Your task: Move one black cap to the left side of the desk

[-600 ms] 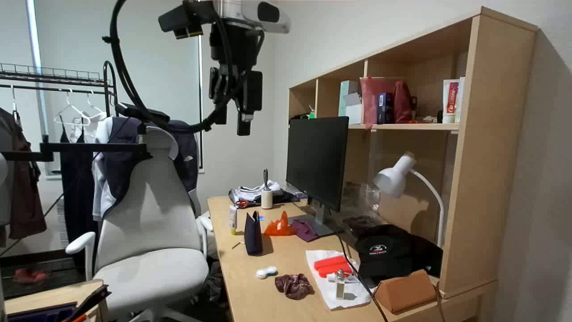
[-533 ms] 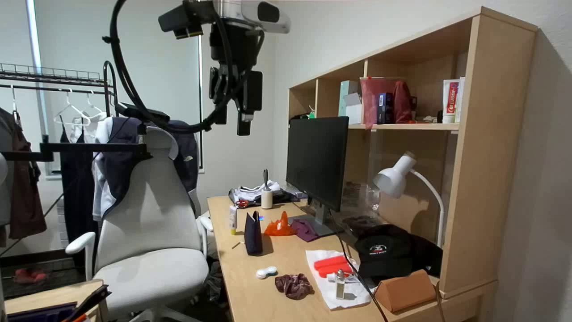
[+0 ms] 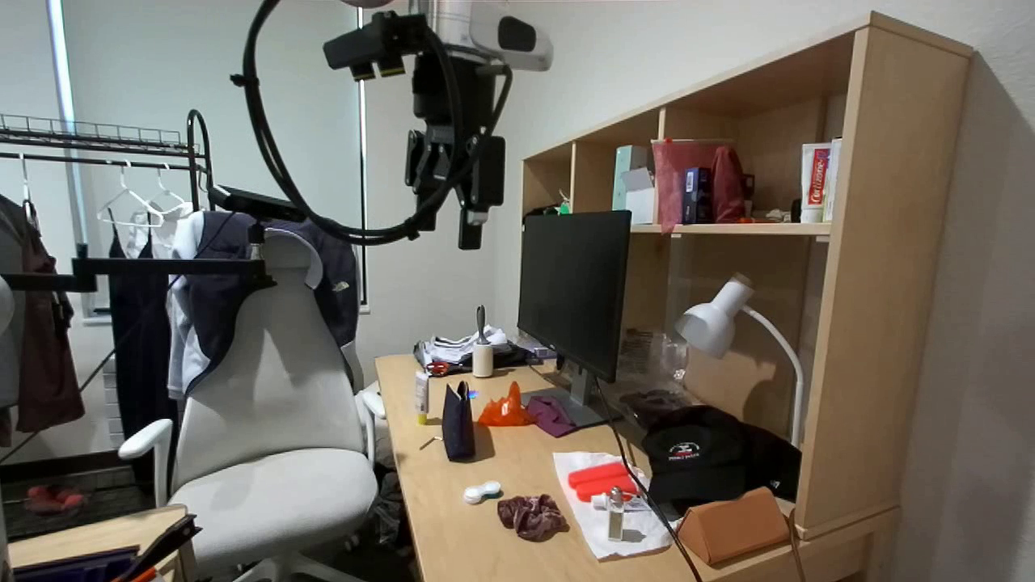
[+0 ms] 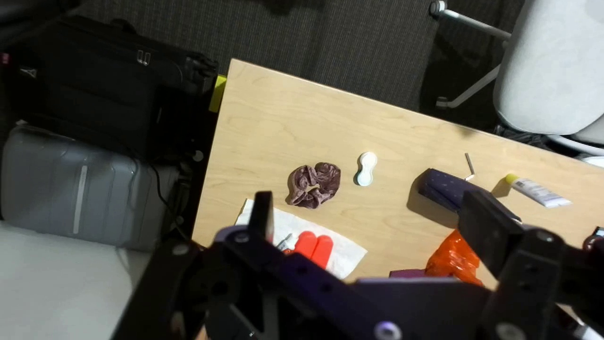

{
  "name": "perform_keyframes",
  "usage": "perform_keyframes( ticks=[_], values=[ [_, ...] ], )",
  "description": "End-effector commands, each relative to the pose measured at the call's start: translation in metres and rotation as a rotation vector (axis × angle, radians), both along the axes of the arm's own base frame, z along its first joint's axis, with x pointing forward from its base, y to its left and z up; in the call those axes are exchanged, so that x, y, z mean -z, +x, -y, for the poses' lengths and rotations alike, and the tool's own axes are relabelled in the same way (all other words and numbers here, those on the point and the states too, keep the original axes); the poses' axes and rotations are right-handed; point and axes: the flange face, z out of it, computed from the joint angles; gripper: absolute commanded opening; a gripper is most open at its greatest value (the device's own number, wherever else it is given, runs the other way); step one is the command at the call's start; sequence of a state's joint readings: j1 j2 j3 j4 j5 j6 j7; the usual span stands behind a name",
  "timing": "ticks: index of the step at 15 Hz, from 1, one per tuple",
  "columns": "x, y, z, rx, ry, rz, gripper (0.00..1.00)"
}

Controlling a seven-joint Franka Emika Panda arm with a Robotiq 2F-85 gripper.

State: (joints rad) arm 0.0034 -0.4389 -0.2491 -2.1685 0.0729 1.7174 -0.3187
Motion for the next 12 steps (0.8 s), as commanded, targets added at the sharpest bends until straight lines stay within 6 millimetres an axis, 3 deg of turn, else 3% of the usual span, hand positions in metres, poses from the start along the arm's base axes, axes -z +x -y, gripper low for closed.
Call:
perform_keyframes(
  ticks=[1, 4, 7, 12],
  values=[
    [0.010, 0.057, 0.008, -0.011, -0.022, -0.039, 1.00],
    [0.037, 0.108, 0.012, 0.008, -0.031, -0.051, 1.00],
    [0.086, 0.157, 0.021, 0.079, -0.058, -0.061, 1.00],
    [0.165, 0.209, 0.036, 0.122, -0.056, -0.138, 1.00]
  ],
)
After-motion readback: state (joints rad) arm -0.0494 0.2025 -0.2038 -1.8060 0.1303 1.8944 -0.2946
